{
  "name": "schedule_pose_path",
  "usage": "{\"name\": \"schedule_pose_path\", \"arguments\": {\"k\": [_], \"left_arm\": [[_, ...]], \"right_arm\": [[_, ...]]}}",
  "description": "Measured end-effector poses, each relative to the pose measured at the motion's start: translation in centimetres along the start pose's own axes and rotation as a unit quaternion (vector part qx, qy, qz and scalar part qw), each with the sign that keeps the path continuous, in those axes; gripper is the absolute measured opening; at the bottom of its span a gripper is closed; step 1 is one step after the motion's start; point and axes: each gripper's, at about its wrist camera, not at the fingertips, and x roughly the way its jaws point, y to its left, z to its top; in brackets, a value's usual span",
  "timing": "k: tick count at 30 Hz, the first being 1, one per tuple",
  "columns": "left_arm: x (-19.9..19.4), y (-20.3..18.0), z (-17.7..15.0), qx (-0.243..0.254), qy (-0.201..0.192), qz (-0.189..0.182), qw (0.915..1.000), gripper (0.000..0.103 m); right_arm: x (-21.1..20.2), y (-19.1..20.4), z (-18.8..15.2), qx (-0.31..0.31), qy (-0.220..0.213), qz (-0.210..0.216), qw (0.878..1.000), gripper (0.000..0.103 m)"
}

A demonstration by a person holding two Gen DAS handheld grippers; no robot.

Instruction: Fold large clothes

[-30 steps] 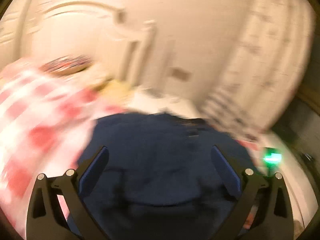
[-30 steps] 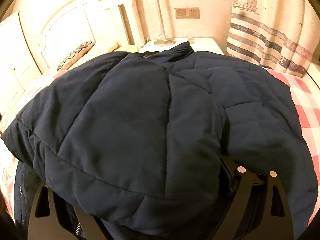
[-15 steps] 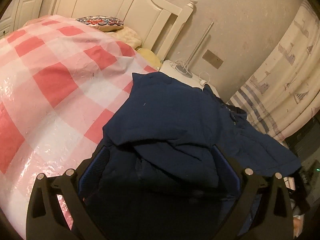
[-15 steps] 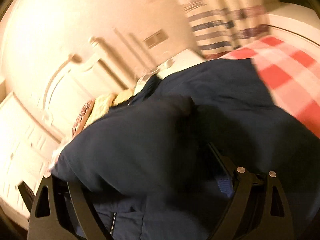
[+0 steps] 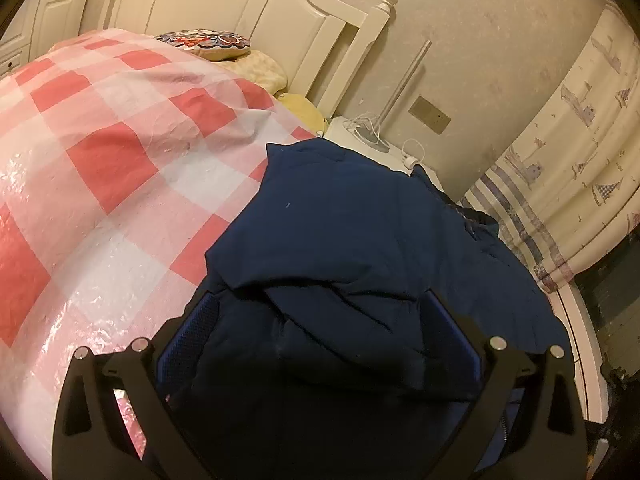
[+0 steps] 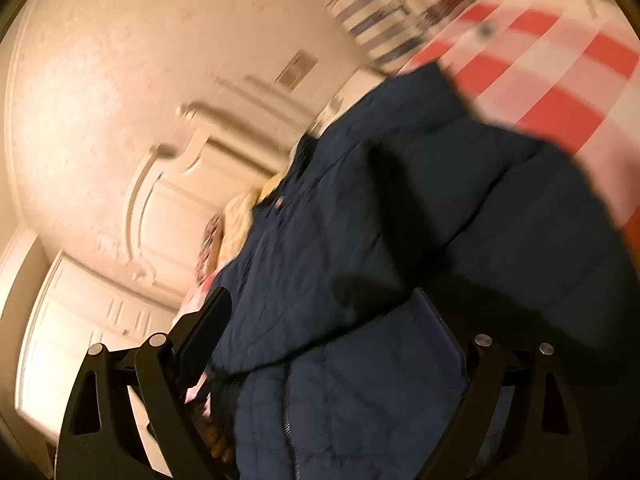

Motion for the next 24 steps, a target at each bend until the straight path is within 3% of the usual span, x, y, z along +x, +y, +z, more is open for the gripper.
{"name": "schedule_pose_path", "arguments": {"k": [2, 4, 7, 10, 13, 14, 18, 21, 23, 24], "left_arm": [[-0.1, 0.1, 0.0, -0.004, -0.002, -0.002, 1.0000, 0.101], [-0.2, 0.2, 0.0, -0.008, -0.004, -0.003, 1.0000, 0.101], [-0.1, 0.2, -0.1, -0.008, -0.004, -0.003, 1.0000, 0.100], [-0.1, 0.2, -0.1, -0.004, -0.003, 0.000, 1.0000, 0.101], [-0.2, 0.3, -0.1, -0.005, -0.003, -0.001, 1.0000, 0.101], [-0.3, 0.3, -0.1, -0.005, -0.004, -0.002, 1.0000, 0.101], [-0.9, 0.1, -0.2, -0.002, -0.020, -0.013, 0.9997, 0.100], [-1.2, -0.3, -0.3, 0.009, -0.028, -0.018, 0.9994, 0.101], [-1.0, -0.4, -0.2, 0.009, -0.023, -0.016, 0.9996, 0.101], [-0.7, -0.2, -0.2, 0.003, -0.017, -0.014, 0.9998, 0.101]], "right_arm": [[0.8, 0.4, 0.1, -0.009, 0.003, -0.015, 1.000, 0.087], [0.6, 0.7, 0.6, -0.030, -0.032, -0.066, 0.997, 0.087], [1.1, 0.8, 1.5, -0.059, -0.048, -0.099, 0.992, 0.086], [3.8, 0.5, 1.4, -0.074, 0.009, -0.104, 0.992, 0.058], [3.6, 1.9, 0.5, -0.129, -0.007, -0.123, 0.984, 0.032], [3.0, 2.7, 0.0, -0.150, -0.023, -0.126, 0.980, 0.029], [0.9, 8.0, -1.6, -0.274, -0.101, -0.148, 0.945, 0.025], [0.7, 10.1, -1.8, -0.327, -0.138, -0.175, 0.918, 0.025], [1.4, 9.1, -1.2, -0.316, -0.111, -0.207, 0.919, 0.026], [2.9, 7.7, -0.8, -0.296, -0.061, -0.236, 0.924, 0.027]]}}
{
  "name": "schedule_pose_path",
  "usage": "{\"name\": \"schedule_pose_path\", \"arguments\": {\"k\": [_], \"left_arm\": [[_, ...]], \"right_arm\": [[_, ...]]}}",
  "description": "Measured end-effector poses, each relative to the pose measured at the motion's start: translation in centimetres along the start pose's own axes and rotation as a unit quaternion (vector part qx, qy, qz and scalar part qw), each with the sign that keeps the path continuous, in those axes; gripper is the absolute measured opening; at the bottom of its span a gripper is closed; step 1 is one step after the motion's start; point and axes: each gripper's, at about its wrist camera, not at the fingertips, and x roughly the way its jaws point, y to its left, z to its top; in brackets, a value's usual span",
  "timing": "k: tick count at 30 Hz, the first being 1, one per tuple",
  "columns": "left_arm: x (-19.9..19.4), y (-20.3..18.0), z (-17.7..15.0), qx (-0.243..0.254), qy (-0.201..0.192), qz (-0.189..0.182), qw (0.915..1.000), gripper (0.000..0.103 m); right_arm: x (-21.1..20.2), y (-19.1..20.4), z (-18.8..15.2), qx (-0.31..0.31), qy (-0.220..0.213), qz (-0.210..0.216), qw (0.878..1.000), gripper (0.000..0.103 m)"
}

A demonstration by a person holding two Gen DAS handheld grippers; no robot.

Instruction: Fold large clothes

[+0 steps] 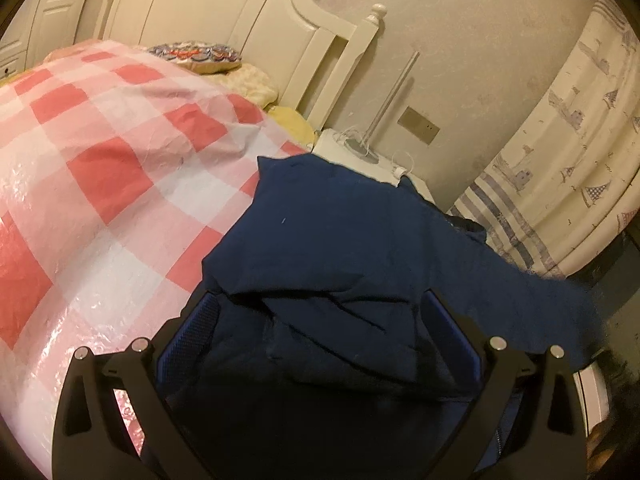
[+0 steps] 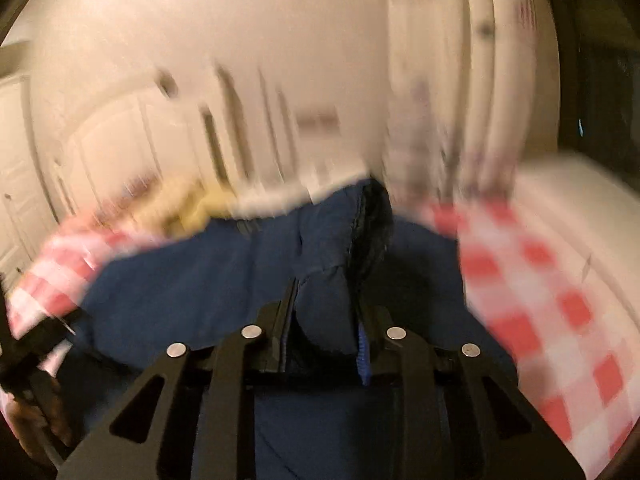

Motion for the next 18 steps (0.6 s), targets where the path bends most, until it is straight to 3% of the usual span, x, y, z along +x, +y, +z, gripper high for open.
{"name": "schedule_pose_path", "arguments": {"k": [1, 2, 4, 7, 11, 15, 18], "left_arm": [[0.1, 0.1, 0.0, -0.004, 0.003, 0.002, 1.0000, 0.101], [0.3, 0.3, 0.0, -0.009, 0.007, 0.005, 0.9999, 0.101], [0.3, 0.4, 0.0, -0.012, 0.009, 0.008, 0.9999, 0.101], [0.4, 0.2, 0.0, -0.006, 0.010, 0.013, 0.9998, 0.101], [0.2, 0.3, 0.0, -0.006, 0.005, 0.011, 0.9999, 0.101], [-0.9, 0.5, -0.1, -0.014, -0.021, 0.002, 0.9997, 0.101], [-2.1, 1.1, 0.0, -0.029, -0.054, -0.002, 0.9981, 0.101]], "right_arm": [[2.2, -0.9, -0.7, 0.010, 0.056, -0.008, 0.998, 0.034], [3.2, -1.7, -1.1, 0.028, 0.073, -0.009, 0.997, 0.051], [2.5, -3.6, -1.6, 0.078, 0.065, -0.017, 0.995, 0.074], [-0.4, -3.9, -0.4, 0.089, 0.013, -0.023, 0.996, 0.074], [-1.9, 0.2, 2.2, 0.001, -0.031, -0.003, 1.000, 0.074], [1.1, 4.2, 3.6, -0.078, -0.015, 0.000, 0.997, 0.080], [6.0, 4.4, 2.6, -0.091, 0.039, -0.019, 0.995, 0.087]]}}
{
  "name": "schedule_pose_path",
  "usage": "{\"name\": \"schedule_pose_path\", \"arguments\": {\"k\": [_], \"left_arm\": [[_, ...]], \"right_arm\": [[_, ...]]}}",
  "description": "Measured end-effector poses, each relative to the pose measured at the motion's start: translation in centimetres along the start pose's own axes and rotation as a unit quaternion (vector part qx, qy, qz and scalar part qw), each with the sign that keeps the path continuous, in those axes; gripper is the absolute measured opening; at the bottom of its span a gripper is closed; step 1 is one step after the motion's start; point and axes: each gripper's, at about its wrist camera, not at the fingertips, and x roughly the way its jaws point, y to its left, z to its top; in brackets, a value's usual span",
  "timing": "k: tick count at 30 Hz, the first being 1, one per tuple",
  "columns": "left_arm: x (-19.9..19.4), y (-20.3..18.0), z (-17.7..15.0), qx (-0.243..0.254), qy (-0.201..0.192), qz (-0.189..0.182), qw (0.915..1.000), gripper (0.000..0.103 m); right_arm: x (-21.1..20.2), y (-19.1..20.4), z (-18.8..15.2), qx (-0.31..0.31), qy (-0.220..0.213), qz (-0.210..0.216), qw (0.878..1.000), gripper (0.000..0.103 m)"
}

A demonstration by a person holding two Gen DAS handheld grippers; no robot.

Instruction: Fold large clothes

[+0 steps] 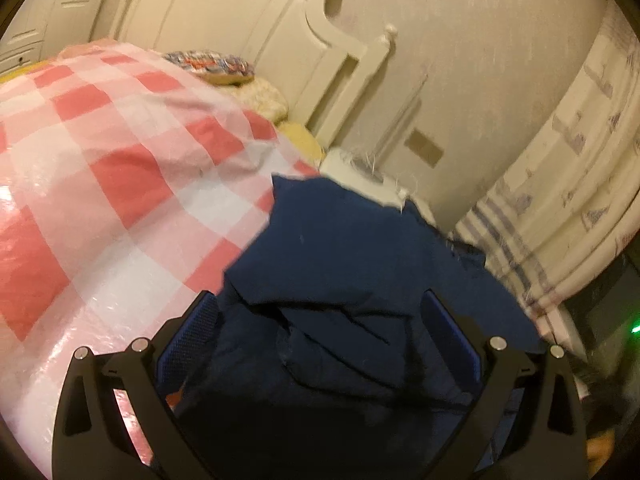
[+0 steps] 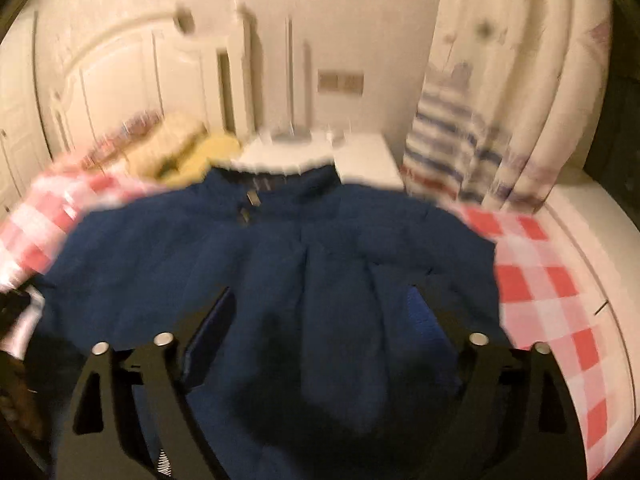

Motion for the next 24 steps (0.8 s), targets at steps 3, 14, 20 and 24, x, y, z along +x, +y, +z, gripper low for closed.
{"name": "schedule_pose_path", "arguments": {"k": [3, 14, 20, 24], "left_arm": [[-1.3, 0.7, 0.4, -0.021, -0.038, 0.007, 0.9990, 0.101], [1.0, -8.7, 5.4, 0.114, -0.001, 0.051, 0.9922, 0.101], [11.7, -11.4, 3.8, 0.173, 0.126, 0.102, 0.9715, 0.101], [13.0, -13.4, 1.6, 0.261, 0.120, 0.168, 0.9428, 0.101]], "right_arm": [[3.0, -0.3, -1.9, -0.006, 0.017, 0.000, 1.000, 0.090], [3.2, 0.0, -1.8, -0.014, 0.022, -0.005, 1.000, 0.093], [3.2, -0.2, -1.8, -0.011, 0.023, 0.002, 1.000, 0.094], [3.2, -0.4, -1.8, -0.005, 0.023, 0.015, 1.000, 0.096]]}}
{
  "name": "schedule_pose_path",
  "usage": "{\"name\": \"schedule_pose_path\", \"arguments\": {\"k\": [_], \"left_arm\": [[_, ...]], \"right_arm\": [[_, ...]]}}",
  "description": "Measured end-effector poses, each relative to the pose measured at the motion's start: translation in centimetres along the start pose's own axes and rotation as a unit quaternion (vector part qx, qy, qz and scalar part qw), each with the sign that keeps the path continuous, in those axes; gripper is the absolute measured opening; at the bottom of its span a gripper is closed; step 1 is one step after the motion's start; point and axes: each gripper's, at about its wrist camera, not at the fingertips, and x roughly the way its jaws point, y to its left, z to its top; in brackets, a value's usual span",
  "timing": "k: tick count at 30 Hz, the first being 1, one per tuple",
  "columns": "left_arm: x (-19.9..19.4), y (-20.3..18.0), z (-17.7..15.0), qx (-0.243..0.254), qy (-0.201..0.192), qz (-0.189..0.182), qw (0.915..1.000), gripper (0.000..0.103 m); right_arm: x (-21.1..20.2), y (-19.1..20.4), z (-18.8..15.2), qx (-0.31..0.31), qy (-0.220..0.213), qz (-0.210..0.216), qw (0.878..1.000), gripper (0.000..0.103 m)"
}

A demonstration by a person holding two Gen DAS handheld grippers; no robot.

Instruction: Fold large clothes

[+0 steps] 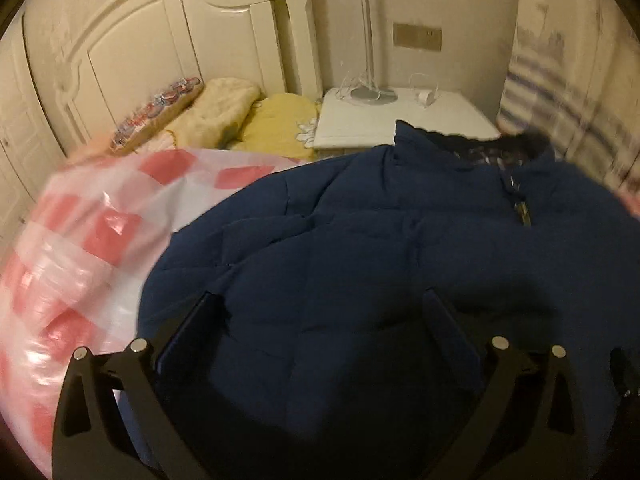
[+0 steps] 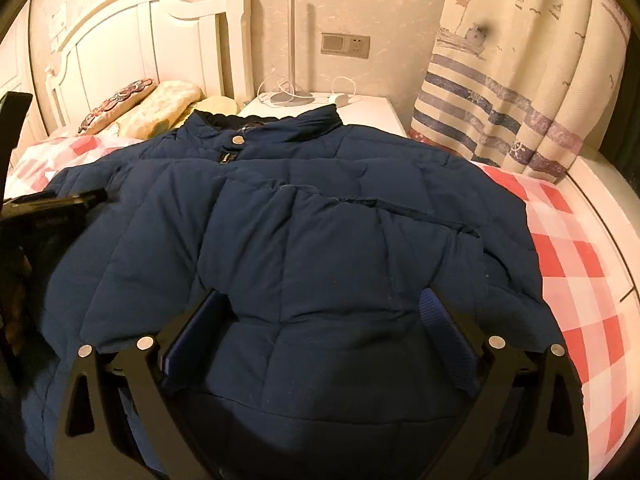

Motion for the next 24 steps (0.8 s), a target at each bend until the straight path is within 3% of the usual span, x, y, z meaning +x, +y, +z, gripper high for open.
{"name": "schedule_pose_path", "arguments": {"k": [2, 6, 8, 10, 11, 15, 19, 21, 24], "left_arm": [[-2.0, 0.1, 0.7, -0.020, -0.026, -0.044, 0.9985, 0.101], [-3.9, -2.1, 2.8, -0.009, -0.069, -0.061, 0.9957, 0.101], [-2.1, -3.9, 3.4, 0.016, -0.036, -0.065, 0.9971, 0.101], [1.8, -5.9, 2.8, 0.053, 0.030, -0.057, 0.9966, 0.101], [2.3, -6.0, 2.6, 0.054, 0.016, -0.061, 0.9966, 0.101], [0.9, -4.5, 2.4, 0.033, 0.015, -0.070, 0.9969, 0.101], [-3.9, 0.9, 0.3, -0.013, -0.063, -0.044, 0.9969, 0.101], [-4.5, 3.1, -1.1, -0.030, -0.057, -0.014, 0.9978, 0.101], [-2.4, 5.1, -3.4, -0.033, -0.004, -0.016, 0.9993, 0.101]], "right_arm": [[0.1, 0.2, 0.0, -0.003, 0.002, -0.003, 1.000, 0.096], [0.2, 0.3, 0.0, -0.007, 0.003, -0.007, 1.000, 0.096], [0.2, 0.3, 0.0, -0.005, 0.004, -0.005, 1.000, 0.097], [0.2, 0.4, 0.0, -0.004, 0.003, -0.002, 1.000, 0.097], [0.1, 0.3, 0.0, -0.004, 0.001, 0.001, 1.000, 0.097], [0.3, 0.3, 0.0, -0.003, 0.003, 0.001, 1.000, 0.097], [0.3, 0.3, 0.1, -0.001, 0.003, 0.004, 1.000, 0.098], [0.3, 0.3, 0.1, -0.002, 0.004, 0.002, 1.000, 0.098], [0.3, 0.3, 0.1, -0.002, 0.004, 0.003, 1.000, 0.098]]}}
